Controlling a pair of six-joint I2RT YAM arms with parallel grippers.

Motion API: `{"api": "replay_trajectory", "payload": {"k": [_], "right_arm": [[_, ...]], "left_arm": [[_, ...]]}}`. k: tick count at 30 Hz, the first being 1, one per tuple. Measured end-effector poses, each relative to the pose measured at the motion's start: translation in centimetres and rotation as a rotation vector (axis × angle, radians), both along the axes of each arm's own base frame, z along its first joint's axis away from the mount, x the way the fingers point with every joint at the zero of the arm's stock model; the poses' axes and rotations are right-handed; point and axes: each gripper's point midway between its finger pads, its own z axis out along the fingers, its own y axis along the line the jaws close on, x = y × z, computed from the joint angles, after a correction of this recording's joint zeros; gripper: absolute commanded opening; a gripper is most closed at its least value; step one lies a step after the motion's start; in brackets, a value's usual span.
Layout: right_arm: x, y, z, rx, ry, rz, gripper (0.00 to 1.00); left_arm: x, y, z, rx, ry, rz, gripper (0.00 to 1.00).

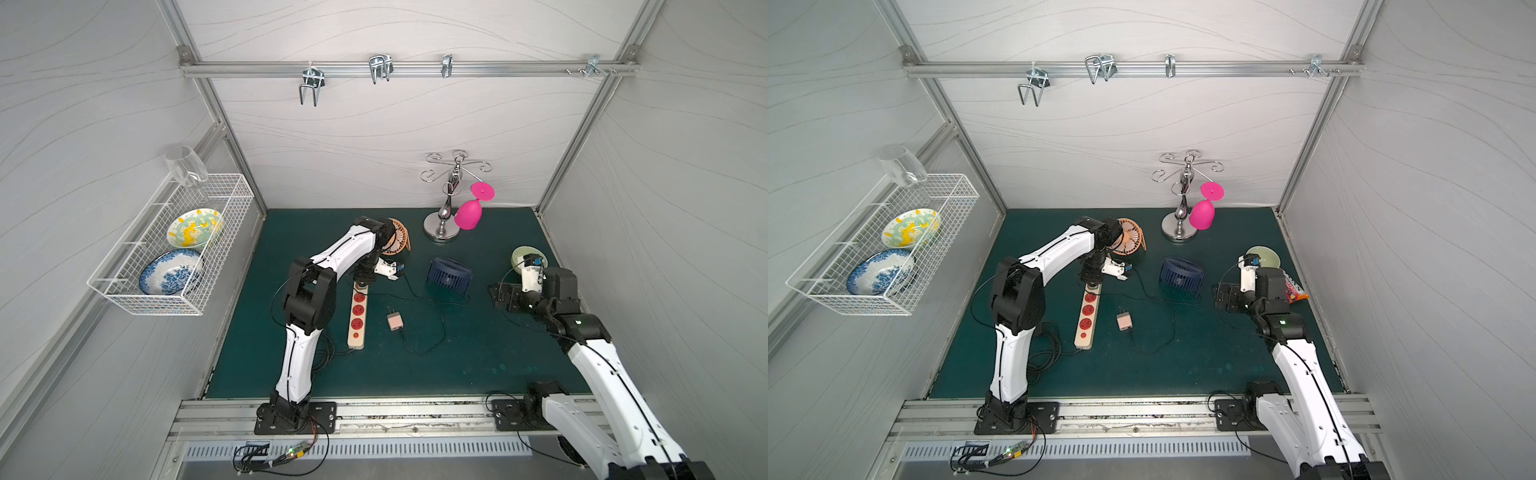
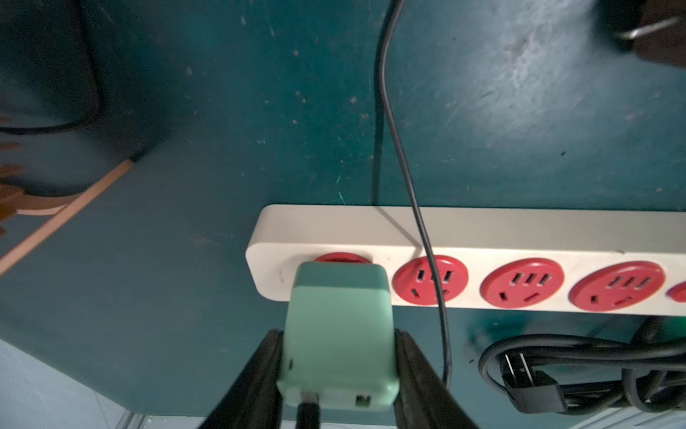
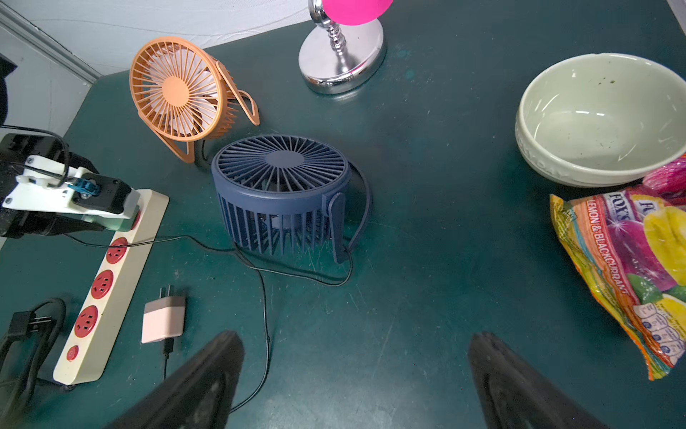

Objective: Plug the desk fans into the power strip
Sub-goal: Insert the plug into the socket.

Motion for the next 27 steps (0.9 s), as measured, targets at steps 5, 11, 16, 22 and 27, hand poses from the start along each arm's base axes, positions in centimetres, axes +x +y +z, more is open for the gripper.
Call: {"api": "replay_trajectory", "payload": {"k": [5,11,16,22,27], "right_arm": [[0.09,0.01,0.11,0.0,-0.006,0.0,0.99],[0.13,0.02,0.15,0.001,-0.008,0.0,0.99],[0.14,-0.02,0.14,0.0,-0.008,-0.001,0.99],[0.21,-0.34,-0.03,-0.012,-0.007,-0.019,0.99],[0.34,-0.98,-0.2,-0.022,-0.003,-0.061,0.99]], "left_arm": [[-0.05,-0.01,-0.07,-0.011,-0.015,0.001,0.0],[0.18,-0.28,-0.21,-0.001,0.022,-0.001,0.0],[0.06,-0.36,-0.39,0.016,0.044,-0.003,0.0],[-0.36,-0.21,-0.77,0.0,0.009,0.0,0.0],[-0.1,-0.34,-0.57,-0.008,-0.006,-0.003,0.0]]}}
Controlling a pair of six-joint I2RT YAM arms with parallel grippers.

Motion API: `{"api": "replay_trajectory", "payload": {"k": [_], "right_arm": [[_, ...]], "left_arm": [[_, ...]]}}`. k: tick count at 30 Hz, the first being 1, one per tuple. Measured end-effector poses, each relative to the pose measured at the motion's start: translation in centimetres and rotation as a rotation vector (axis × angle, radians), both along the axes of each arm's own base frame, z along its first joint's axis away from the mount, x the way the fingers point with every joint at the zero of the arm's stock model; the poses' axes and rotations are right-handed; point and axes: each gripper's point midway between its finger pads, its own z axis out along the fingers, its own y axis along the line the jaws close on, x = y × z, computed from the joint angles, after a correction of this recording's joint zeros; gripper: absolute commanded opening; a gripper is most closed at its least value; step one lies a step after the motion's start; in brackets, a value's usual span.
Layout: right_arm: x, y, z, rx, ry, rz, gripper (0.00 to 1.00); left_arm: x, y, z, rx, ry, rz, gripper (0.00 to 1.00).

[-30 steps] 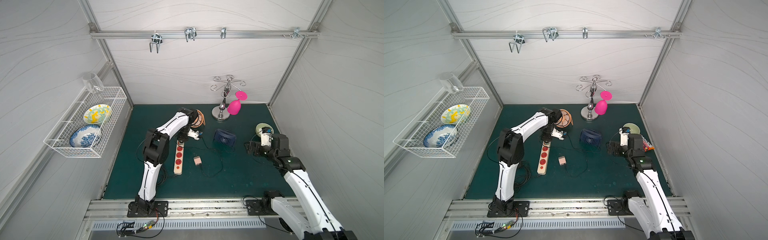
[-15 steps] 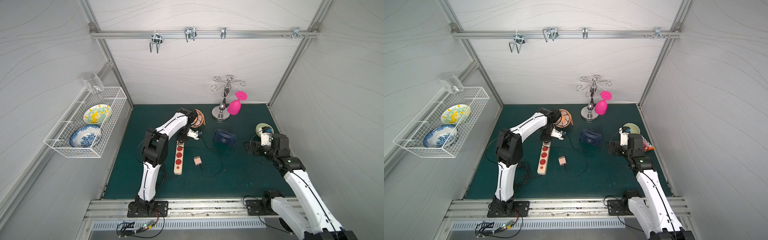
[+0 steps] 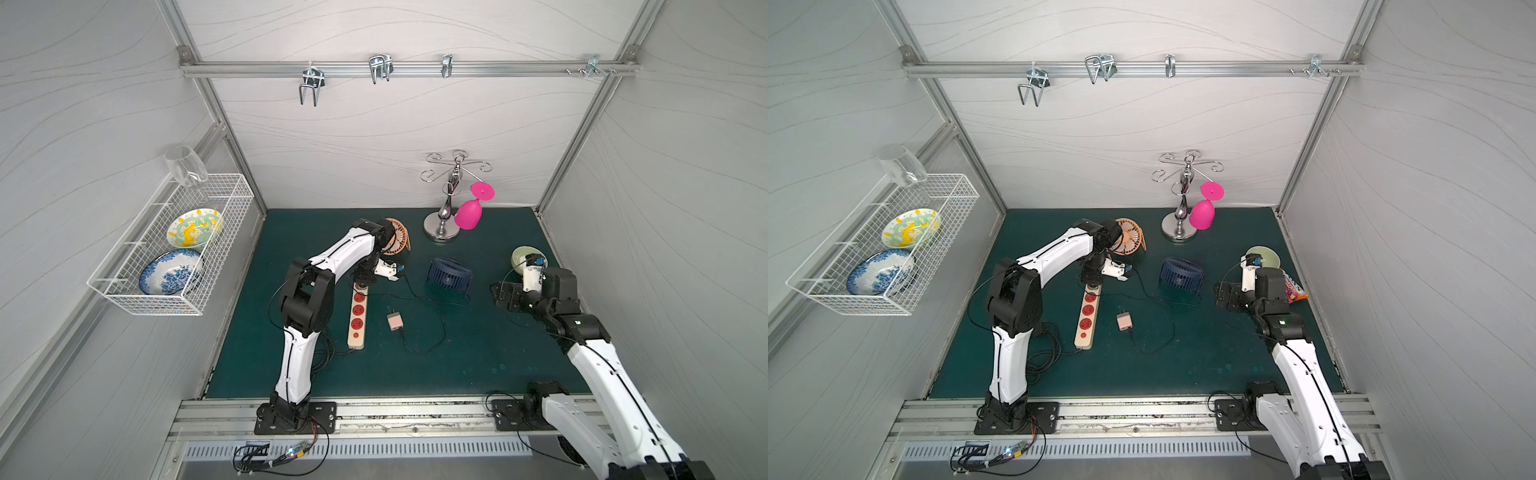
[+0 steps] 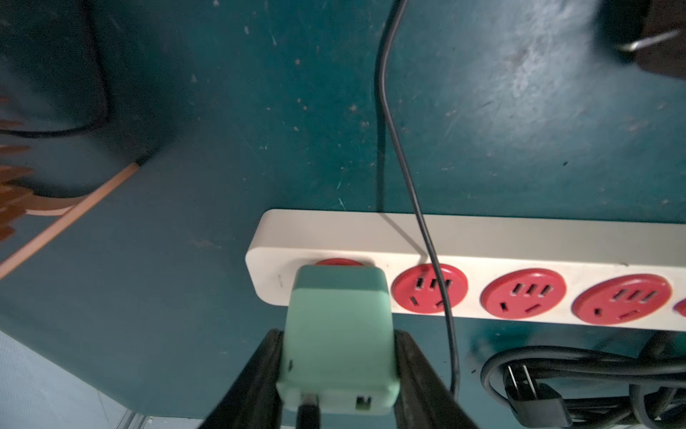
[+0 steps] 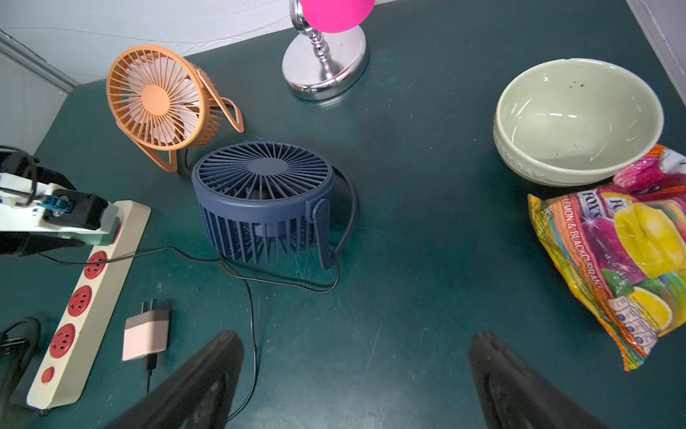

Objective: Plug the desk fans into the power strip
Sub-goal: Insert the plug into the socket.

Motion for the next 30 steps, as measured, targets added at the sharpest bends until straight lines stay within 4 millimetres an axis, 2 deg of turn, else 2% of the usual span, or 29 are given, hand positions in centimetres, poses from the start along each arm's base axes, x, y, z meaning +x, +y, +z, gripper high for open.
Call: {"api": "replay_trajectory", "payload": {"k": [3,8,12,15,19,21,25,29,30], "right_arm": [[0.1,-0.4,0.1,0.008,0.002,-0.041,0.95],[-0.1,-1.1,-0.2,0.032,0.029,-0.113,0.99],[-0.5,-1.7,-0.6,0.047,0.067,-0.17,0.99],[-0.5,-1.9,0.2,0.054,0.068,-0.192,0.99],[-0.4,-2.0,1.4,0.057,0.048,-0.197,0.99],[-0.5,-2.0,1.6,0.057,0.052,-0.198,0.99],[-0.8,-1.9,2.3,0.07,0.062,-0.202,0.99],[-0.9,-1.6,3.3,0.088,0.066,-0.194,0.99],[-1.0,-1.4,3.5,0.094,0.075,-0.192,0.99]], "left_arm": [[0.2,-0.1,0.3,0.007,0.017,0.0,0.07],[0.2,-0.3,0.4,0.006,0.03,0.002,0.33],[0.1,-0.4,0.5,0.0,0.024,0.004,0.48],[0.1,-0.9,0.4,-0.038,0.013,0.008,0.58],[-0.7,-2.3,-1.0,-0.092,0.035,0.001,0.69],[-0.8,-2.9,-0.8,-0.117,0.035,0.002,0.75],[-0.7,-3.8,1.5,-0.176,-0.012,-0.005,0.78],[-0.7,-4.2,5.6,-0.249,-0.098,0.002,0.85],[-0.8,-4.4,7.1,-0.28,-0.129,0.01,0.87]]}}
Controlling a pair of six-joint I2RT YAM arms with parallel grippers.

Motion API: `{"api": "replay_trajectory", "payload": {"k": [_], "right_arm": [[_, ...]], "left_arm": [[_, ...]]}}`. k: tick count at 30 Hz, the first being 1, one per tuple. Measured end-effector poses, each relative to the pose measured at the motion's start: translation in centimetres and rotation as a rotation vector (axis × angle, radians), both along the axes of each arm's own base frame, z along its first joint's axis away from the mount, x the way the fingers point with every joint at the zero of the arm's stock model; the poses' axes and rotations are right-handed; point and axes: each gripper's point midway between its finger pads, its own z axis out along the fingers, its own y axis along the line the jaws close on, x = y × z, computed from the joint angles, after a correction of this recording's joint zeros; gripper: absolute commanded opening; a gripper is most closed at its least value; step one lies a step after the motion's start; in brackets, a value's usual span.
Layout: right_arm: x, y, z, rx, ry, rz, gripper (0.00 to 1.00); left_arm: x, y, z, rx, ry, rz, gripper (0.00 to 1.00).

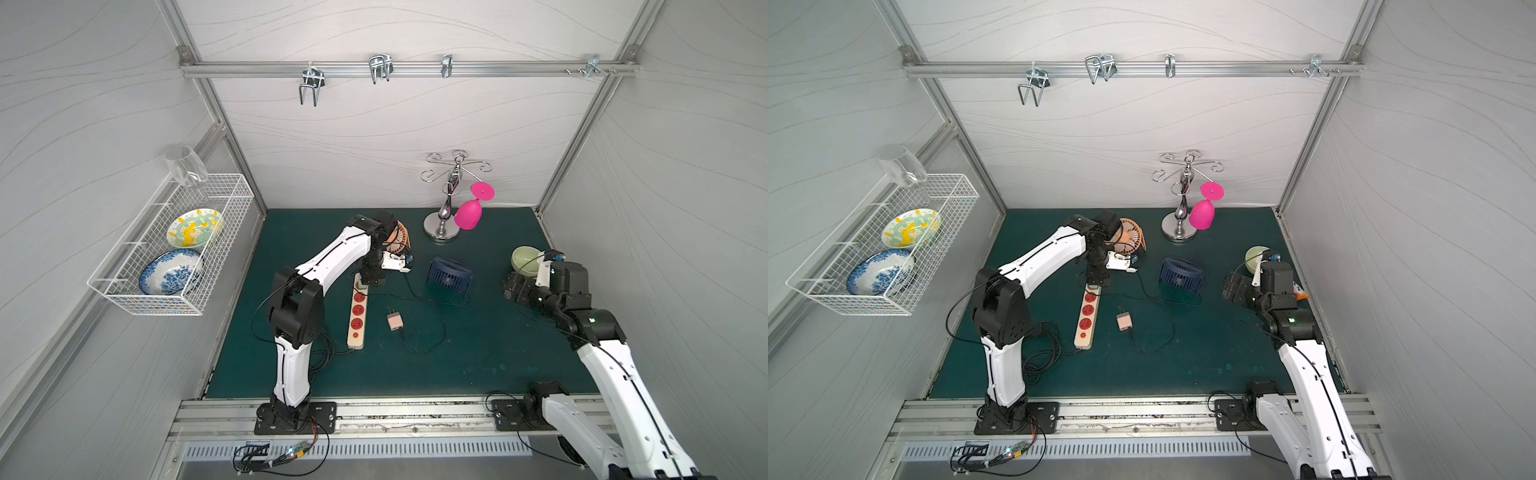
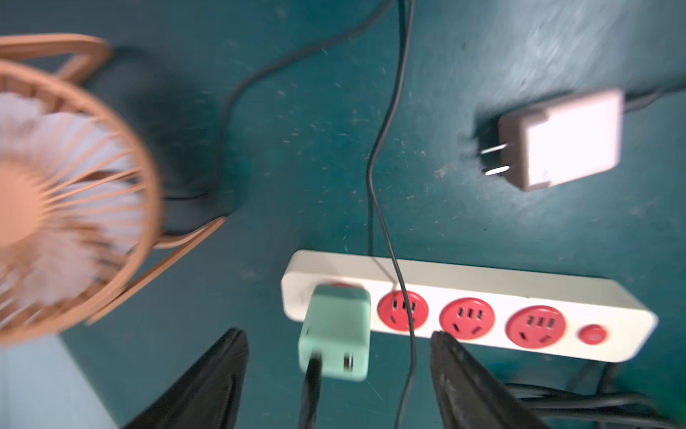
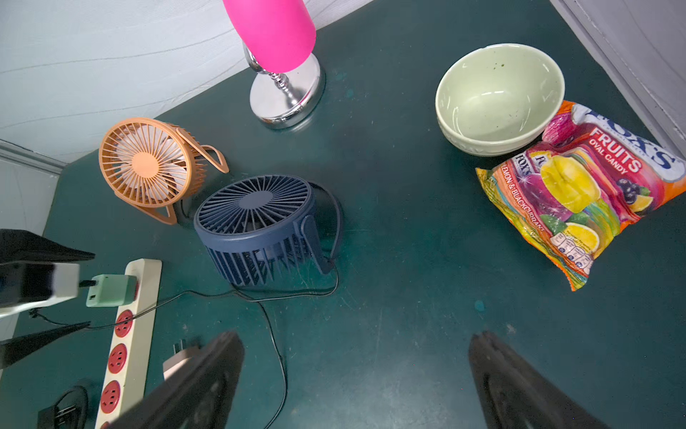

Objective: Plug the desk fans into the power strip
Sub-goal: Insert the plug into the socket, then pick up the plug from the center of the board.

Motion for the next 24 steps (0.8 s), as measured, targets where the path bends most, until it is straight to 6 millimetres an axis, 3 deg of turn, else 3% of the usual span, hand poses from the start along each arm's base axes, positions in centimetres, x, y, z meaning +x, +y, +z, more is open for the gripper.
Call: {"api": "replay_trajectory", "payload": {"k": [5,9,24], "right_arm": [[-0.1,1.9,0.4,0.017,0.044,0.047,0.99],[-0.4,4.2,0.5,0.01,0.096,0.103,0.99],[-0.6,13.6,-0.7,-0.115,0.249,0.298,0.99]], "left_arm": [[-0.5,-0.6,5.5,-0.145,-0.104,0.069,0.92],[-1.6,-0.5,8.8,-0.259,-0.153,0.145,0.96],[-4.1,5.7,12.4,-0.554,-0.187,0.577,0.97]]}}
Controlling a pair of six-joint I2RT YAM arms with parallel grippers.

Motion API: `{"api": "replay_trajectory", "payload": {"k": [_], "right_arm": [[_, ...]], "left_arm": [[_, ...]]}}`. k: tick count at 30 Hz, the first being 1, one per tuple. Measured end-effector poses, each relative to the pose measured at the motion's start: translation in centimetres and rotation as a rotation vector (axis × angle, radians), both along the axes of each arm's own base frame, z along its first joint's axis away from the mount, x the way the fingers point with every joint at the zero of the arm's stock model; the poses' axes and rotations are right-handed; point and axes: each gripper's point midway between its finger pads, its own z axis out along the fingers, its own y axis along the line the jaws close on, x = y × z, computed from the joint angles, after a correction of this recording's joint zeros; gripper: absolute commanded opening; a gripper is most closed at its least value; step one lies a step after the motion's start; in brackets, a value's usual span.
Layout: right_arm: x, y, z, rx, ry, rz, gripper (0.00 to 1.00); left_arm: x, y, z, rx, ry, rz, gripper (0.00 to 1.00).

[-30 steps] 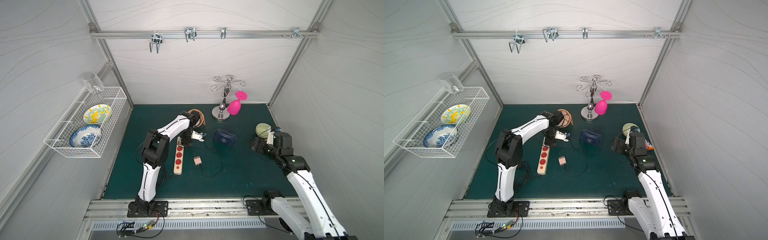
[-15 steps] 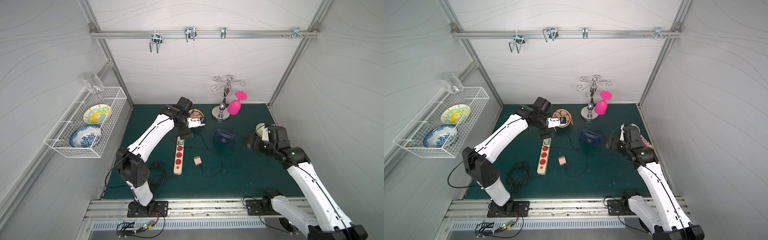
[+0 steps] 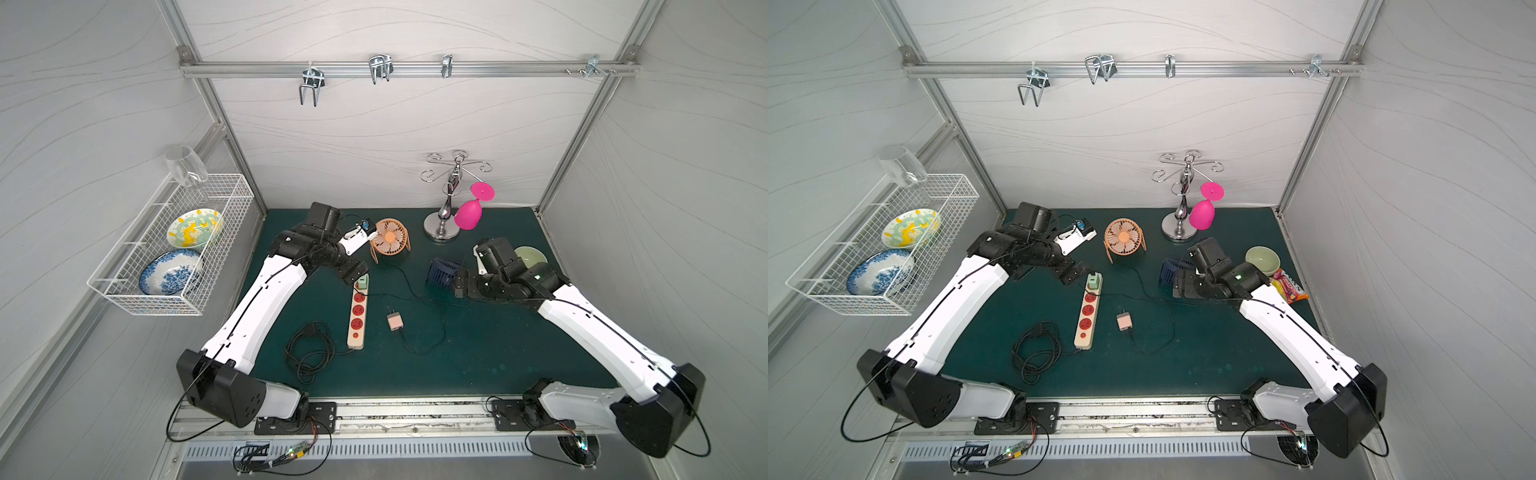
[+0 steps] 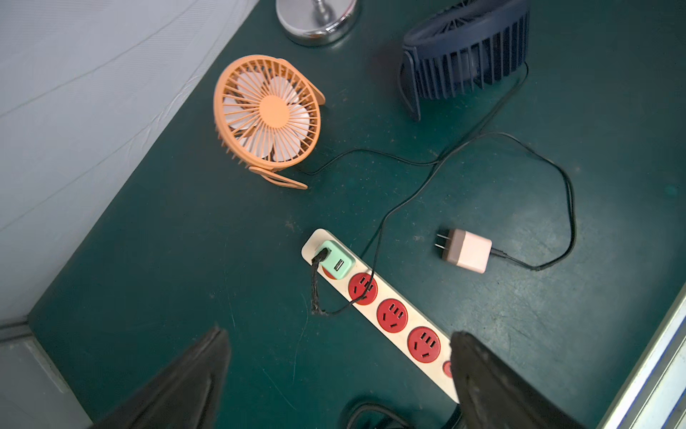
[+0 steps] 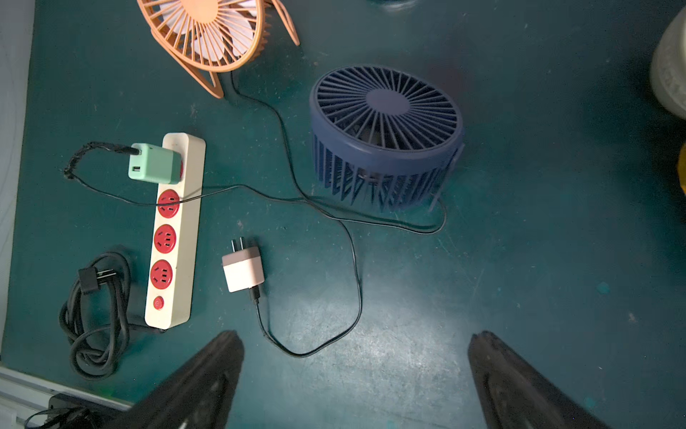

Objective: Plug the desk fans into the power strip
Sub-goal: Pick up the plug from the center of the board.

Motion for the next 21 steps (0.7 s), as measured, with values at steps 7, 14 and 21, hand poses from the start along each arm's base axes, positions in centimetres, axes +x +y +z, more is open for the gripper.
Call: {"api": "replay_trajectory", "payload": {"k": [7,14,21], "right_arm": [[0.0,5.0,-1.0,-0.054,0.041,0.111,0.99],[0.2,9.9,-2.7,-0.112,0.092,0.198,0.99],[-0.2,14.7,-6.5,-0.197,0.164,0.287,0.95]], "left_arm": [[-1.0,2.9,1.8,-0.134,-0.02,0.161,0.97],[-1.0,5.2,0.2,-0.259,0.056,0.328,0.97],[-1.0,7.3,-0.8,-0.346,0.089,0.457,0.97]]}}
